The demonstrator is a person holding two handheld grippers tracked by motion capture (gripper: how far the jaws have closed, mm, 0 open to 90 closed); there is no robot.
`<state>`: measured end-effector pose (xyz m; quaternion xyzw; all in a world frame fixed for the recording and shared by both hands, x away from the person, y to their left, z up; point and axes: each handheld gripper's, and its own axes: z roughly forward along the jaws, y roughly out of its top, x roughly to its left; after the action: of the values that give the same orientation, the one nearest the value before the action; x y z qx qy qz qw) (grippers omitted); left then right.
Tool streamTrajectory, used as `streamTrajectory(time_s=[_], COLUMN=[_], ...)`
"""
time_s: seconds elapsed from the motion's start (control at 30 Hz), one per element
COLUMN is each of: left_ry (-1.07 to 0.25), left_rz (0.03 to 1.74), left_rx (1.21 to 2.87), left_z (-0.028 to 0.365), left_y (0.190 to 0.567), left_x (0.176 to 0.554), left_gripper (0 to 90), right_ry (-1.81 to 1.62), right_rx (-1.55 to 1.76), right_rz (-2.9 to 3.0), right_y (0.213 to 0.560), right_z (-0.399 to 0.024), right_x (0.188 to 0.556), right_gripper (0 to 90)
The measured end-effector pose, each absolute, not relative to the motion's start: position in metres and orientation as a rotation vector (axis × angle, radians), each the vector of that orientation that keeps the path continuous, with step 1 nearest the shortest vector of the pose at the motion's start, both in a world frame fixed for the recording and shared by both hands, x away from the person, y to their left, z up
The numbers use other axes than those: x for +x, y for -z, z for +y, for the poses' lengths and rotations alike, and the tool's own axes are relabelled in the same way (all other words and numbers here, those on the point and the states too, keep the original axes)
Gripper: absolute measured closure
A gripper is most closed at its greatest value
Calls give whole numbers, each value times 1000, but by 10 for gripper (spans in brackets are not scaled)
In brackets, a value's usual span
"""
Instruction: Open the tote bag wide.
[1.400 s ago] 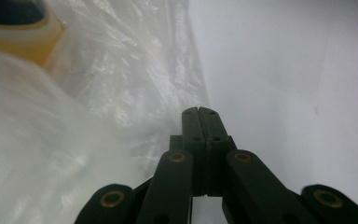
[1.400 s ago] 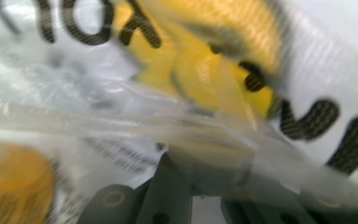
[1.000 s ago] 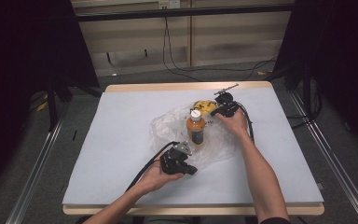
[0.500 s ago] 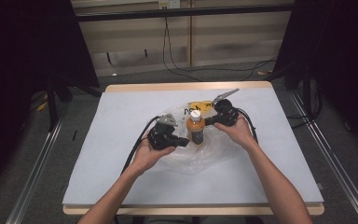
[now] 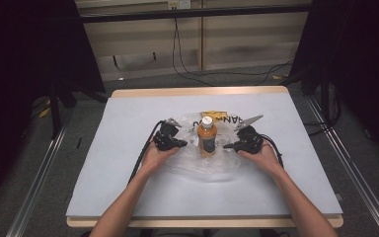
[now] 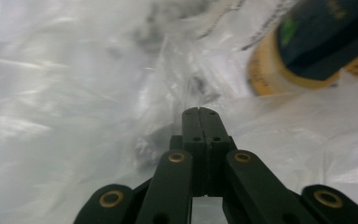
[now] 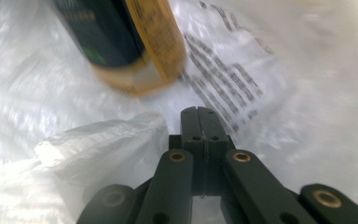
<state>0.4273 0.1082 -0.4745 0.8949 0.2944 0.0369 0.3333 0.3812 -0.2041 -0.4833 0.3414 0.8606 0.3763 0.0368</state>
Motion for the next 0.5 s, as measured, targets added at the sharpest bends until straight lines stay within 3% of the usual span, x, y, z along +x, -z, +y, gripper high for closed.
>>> streamTrajectory(time_s=[0.3, 0.5], left_ry=[-137, -102], left_rz=[860, 846], left_rx=[2240, 2223], left_z=[138, 134], left_y=[479, 481], left_x=[428, 425], left_gripper=[900, 900], right_ry=[-1109, -1109], right_rx=[1057, 1078], right_rz=[2619, 2576], right_y=[481, 482], right_z=[-244, -235], right_x=[356, 359], right_gripper=[900, 900])
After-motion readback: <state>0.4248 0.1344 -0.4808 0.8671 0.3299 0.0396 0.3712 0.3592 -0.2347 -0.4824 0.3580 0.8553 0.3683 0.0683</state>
